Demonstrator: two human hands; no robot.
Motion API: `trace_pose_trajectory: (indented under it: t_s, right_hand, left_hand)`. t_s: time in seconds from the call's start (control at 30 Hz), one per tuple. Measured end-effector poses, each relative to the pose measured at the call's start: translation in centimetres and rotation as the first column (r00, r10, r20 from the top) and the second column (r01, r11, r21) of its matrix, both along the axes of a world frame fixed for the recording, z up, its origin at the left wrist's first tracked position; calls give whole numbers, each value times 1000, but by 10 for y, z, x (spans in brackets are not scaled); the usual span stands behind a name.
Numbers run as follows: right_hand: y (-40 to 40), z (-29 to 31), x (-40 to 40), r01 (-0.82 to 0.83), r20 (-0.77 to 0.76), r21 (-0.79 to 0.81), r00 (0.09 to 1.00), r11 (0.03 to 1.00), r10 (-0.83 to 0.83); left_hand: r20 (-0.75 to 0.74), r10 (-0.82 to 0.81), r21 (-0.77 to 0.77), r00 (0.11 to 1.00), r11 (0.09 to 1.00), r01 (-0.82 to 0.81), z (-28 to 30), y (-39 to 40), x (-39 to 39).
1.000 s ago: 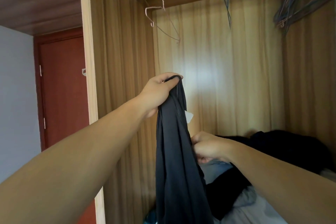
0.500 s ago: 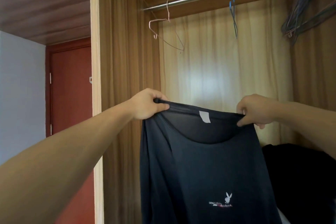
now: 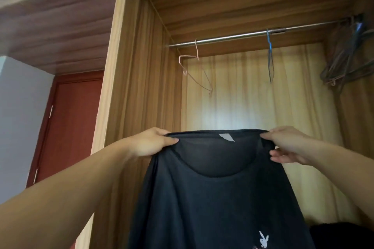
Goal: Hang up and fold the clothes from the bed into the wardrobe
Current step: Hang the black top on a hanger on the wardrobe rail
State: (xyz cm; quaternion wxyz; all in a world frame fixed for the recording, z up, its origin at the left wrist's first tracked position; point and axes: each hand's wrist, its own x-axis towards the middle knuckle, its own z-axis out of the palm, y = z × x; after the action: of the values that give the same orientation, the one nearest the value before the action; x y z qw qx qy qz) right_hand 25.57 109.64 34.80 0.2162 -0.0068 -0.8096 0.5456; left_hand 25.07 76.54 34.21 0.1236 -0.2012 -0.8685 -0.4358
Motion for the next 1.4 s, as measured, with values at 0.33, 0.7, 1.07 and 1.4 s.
trace_pose_trajectory:
  t_s: [0.33,0.7,1.07,1.4]
  right_hand:
    - [-41,67,-66,34,-195,235,981,971,13]
    - [-13,75,-91,-106,213,685,975,721,-59]
    - [53,106,-102,-184,39,136,983,974,180]
    - [32,211,-95,561,-780,-126,454,818,-431]
  left_hand:
    - [-163,37,502,986,864,51,70,11,-70]
    - [-194,127,466,973,885,-23,88,18,-118]
    - [-162,113,575,980,818,1,114,77,-132]
    - [-100,-77,613,992,781,122,141,192,-151]
